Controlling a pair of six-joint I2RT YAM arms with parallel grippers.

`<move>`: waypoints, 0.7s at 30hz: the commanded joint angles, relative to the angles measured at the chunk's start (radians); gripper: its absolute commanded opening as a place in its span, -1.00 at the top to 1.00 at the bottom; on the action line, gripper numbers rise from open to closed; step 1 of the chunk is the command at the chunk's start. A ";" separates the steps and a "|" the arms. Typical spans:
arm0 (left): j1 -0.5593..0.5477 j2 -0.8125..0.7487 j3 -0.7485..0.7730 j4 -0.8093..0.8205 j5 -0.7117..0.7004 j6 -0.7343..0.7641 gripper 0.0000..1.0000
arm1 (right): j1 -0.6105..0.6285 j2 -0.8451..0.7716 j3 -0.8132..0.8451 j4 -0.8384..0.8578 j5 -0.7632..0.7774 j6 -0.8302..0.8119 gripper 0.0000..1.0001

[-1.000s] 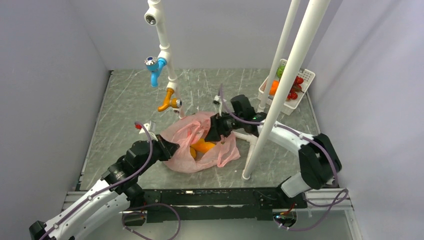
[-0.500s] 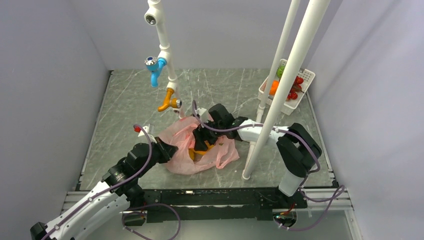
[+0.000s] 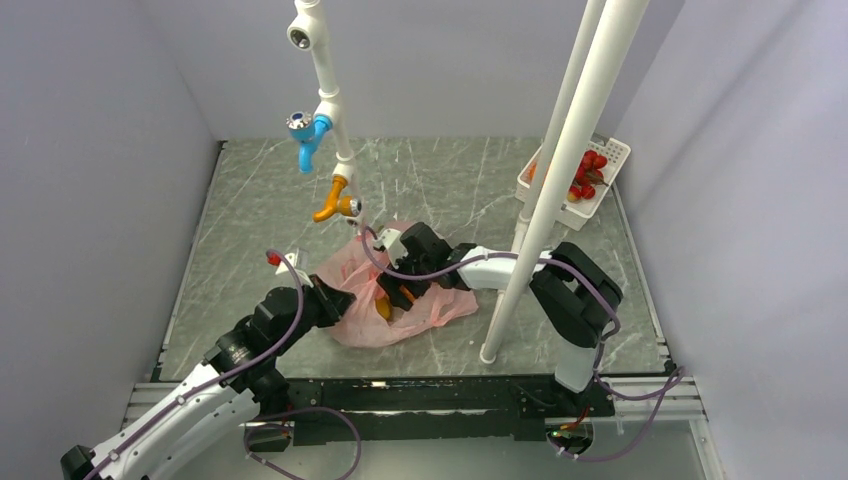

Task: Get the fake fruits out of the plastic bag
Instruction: Take out the fake fruit from the plastic bag.

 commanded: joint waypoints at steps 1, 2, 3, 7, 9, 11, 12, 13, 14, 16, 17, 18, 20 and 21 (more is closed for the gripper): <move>0.003 -0.014 -0.020 0.007 -0.012 -0.024 1.00 | 0.025 0.028 0.022 0.037 0.093 -0.030 -0.61; 0.002 -0.011 -0.020 0.009 -0.010 -0.024 1.00 | 0.026 0.032 0.028 0.035 0.104 -0.025 -0.58; 0.003 -0.009 -0.015 0.008 -0.009 -0.025 1.00 | 0.026 0.029 0.028 0.040 0.112 -0.018 -0.53; 0.003 -0.004 -0.003 -0.008 -0.008 -0.017 1.00 | 0.023 -0.036 -0.018 0.088 0.074 0.013 -0.26; 0.003 -0.005 -0.004 -0.007 -0.011 -0.016 1.00 | 0.012 -0.069 -0.033 0.098 0.049 0.028 -0.04; 0.003 -0.006 -0.006 -0.004 -0.012 -0.019 1.00 | -0.006 -0.101 -0.050 0.113 0.018 0.048 0.21; 0.002 -0.005 -0.007 0.000 -0.010 -0.018 1.00 | -0.017 -0.118 -0.060 0.117 -0.009 0.055 0.30; 0.002 -0.003 -0.009 0.003 -0.007 -0.020 1.00 | -0.037 -0.134 -0.070 0.118 -0.048 0.056 0.34; 0.002 0.001 -0.010 0.007 -0.006 -0.020 1.00 | -0.052 -0.152 -0.079 0.118 -0.098 0.085 0.35; 0.004 0.009 -0.008 0.012 -0.002 -0.019 1.00 | -0.085 -0.184 -0.099 0.153 -0.212 0.105 0.39; 0.003 0.012 -0.006 0.014 -0.002 -0.017 1.00 | -0.104 -0.195 -0.109 0.160 -0.275 0.116 0.41; 0.003 0.014 -0.004 0.013 -0.002 -0.015 1.00 | -0.127 -0.206 -0.119 0.171 -0.343 0.129 0.44; 0.002 0.017 0.003 0.014 -0.004 -0.011 1.00 | -0.173 -0.224 -0.139 0.196 -0.469 0.157 0.49; 0.002 0.017 0.005 0.013 -0.006 -0.010 1.00 | -0.195 -0.232 -0.149 0.202 -0.521 0.170 0.51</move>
